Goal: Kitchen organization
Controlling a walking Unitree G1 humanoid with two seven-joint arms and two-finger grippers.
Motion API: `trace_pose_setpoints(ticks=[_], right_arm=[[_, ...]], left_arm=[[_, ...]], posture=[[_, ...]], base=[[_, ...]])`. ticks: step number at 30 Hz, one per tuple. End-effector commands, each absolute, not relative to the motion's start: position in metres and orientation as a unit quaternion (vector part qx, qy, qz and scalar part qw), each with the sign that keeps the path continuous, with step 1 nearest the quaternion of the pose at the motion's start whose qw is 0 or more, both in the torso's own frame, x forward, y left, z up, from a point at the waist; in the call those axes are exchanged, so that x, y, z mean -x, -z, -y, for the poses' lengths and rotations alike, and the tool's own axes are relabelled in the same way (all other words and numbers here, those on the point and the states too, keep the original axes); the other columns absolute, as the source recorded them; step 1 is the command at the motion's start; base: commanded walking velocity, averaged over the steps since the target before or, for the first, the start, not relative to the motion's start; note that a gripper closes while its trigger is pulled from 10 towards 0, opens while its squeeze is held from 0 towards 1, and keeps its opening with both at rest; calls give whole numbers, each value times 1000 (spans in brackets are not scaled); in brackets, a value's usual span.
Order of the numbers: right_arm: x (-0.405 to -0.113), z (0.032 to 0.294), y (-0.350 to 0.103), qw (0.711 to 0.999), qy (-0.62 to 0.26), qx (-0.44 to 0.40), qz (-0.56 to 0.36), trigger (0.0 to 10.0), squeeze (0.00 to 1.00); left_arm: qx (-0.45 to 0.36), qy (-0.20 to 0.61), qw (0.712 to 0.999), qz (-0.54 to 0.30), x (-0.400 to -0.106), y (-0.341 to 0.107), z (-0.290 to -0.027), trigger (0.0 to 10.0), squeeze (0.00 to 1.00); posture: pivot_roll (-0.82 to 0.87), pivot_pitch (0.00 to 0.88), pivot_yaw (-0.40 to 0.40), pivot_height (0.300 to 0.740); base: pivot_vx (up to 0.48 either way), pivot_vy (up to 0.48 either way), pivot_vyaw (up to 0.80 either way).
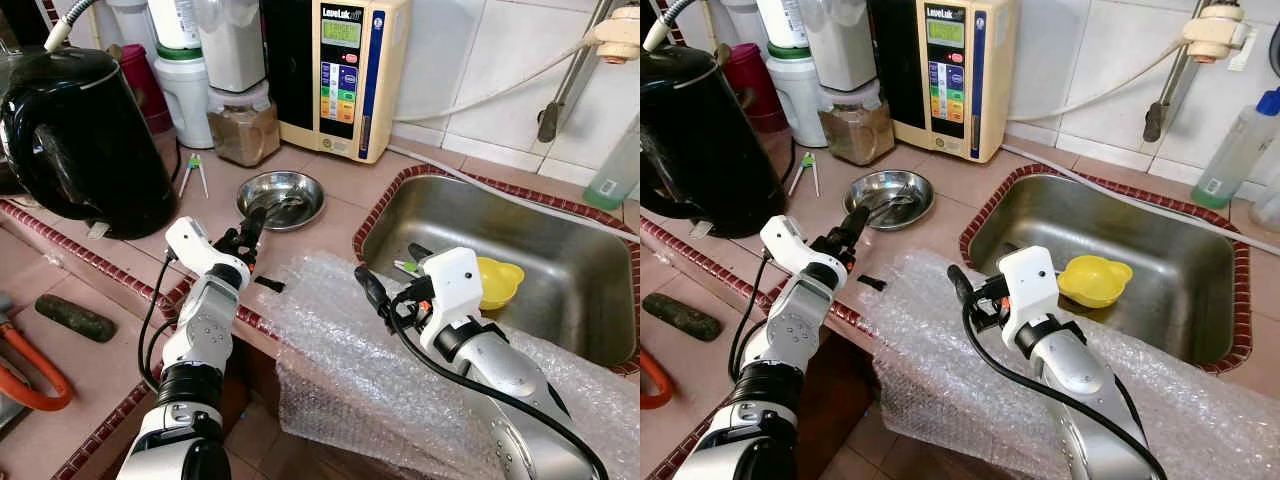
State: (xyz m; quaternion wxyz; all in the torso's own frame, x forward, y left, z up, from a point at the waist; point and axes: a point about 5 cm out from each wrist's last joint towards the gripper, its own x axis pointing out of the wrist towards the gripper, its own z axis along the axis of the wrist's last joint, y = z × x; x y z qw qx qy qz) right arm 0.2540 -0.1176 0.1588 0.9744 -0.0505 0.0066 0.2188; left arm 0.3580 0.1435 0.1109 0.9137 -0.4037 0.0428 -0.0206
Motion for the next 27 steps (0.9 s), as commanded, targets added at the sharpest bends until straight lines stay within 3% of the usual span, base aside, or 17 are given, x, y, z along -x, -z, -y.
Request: trace_pose_setpoints(ticks=[1, 2, 9, 27], right_arm=[[-251, 116, -161, 972, -228, 47, -5, 10000, 0], [-250, 115, -161, 970, -237, 44, -7, 10000, 0], [-239, 114, -156, 952, -304, 29, -36, 10000, 0], [-243, 113, -154, 956, -288, 49, -35, 10000, 0]], left_arm=[[406, 13, 913, -32, -363, -117, -147, 353, 0], [410, 12, 912, -33, -363, -116, -147, 0, 0], [411, 4, 911, -33, -363, -112, -150, 0, 0], [429, 8, 903, -32, -372, -117, -150, 0, 0]], posture=[[-131, 25, 55, 740], [-129, 24, 52, 740], [-129, 22, 48, 740], [-135, 1, 73, 740]], base=[[0, 0, 0], [0, 0, 0], [0, 0, 0], [0, 0, 0]])
